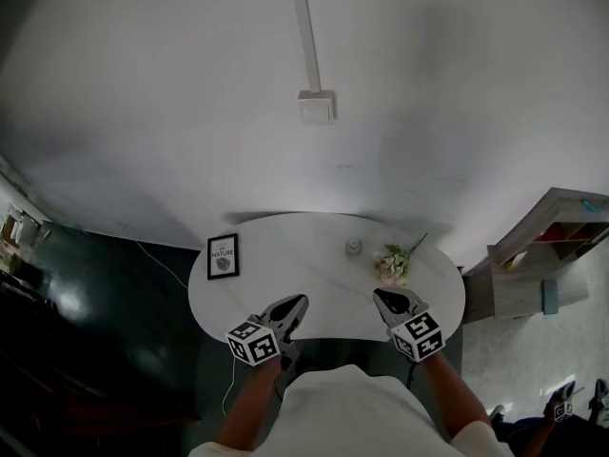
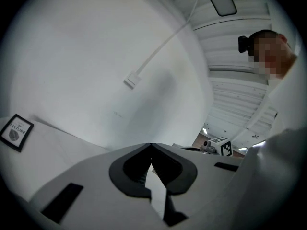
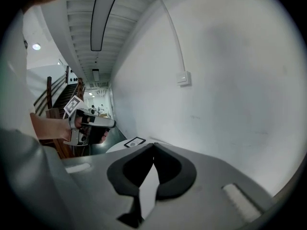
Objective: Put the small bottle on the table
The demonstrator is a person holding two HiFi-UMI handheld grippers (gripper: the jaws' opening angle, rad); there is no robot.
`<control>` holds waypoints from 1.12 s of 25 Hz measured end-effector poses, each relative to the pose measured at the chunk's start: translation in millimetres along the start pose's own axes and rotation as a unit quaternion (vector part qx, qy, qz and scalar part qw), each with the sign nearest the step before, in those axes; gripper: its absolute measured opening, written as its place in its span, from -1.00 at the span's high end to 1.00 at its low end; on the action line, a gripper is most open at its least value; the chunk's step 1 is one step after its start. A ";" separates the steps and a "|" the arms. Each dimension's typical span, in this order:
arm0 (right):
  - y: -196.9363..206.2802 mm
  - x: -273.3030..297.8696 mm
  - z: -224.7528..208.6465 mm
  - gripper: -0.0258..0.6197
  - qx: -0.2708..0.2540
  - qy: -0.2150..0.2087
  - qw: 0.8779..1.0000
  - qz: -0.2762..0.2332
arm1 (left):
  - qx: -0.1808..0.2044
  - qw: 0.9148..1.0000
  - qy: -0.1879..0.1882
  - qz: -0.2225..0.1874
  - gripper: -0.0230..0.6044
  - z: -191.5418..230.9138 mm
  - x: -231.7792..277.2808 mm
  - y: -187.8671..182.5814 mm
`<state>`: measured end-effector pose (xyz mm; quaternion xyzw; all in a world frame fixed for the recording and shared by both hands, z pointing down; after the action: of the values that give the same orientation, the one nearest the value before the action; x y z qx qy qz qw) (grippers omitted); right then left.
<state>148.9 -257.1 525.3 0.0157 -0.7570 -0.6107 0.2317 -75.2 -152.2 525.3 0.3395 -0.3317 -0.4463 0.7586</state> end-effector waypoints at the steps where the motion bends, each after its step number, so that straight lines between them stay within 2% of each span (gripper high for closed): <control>1: -3.7 -0.2 -1.2 0.89 0.002 0.007 1.000 -0.005 | 0.004 1.000 0.003 0.001 0.91 1.2 0.5 -4.1; 10: -32.8 -0.2 8.1 0.89 0.011 0.053 0.998 -0.035 | 0.074 0.997 0.015 0.019 0.91 9.6 -2.5 -34.2; 16: -37.0 3.9 13.9 0.89 0.009 0.082 0.996 -0.040 | 0.072 0.997 0.033 0.024 0.91 17.8 -5.0 -43.9; 28: -45.8 10.5 29.3 0.89 0.004 0.098 0.994 -0.046 | 0.077 0.995 0.053 0.031 0.91 30.2 -11.4 -49.0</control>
<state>116.8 -245.0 481.8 0.1115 -0.7315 -0.6132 0.2766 -126.0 -166.7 499.9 0.4093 -0.3352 -0.3769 0.7603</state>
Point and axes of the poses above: the fingertips, and each gripper's own axes: x forward along the fingers, z to its left, y out of its underside, the point moved 6 cm from there along -x, backward along the fingers, and after that the axes turned 2 degrees about -y, right-handed, at the moved point
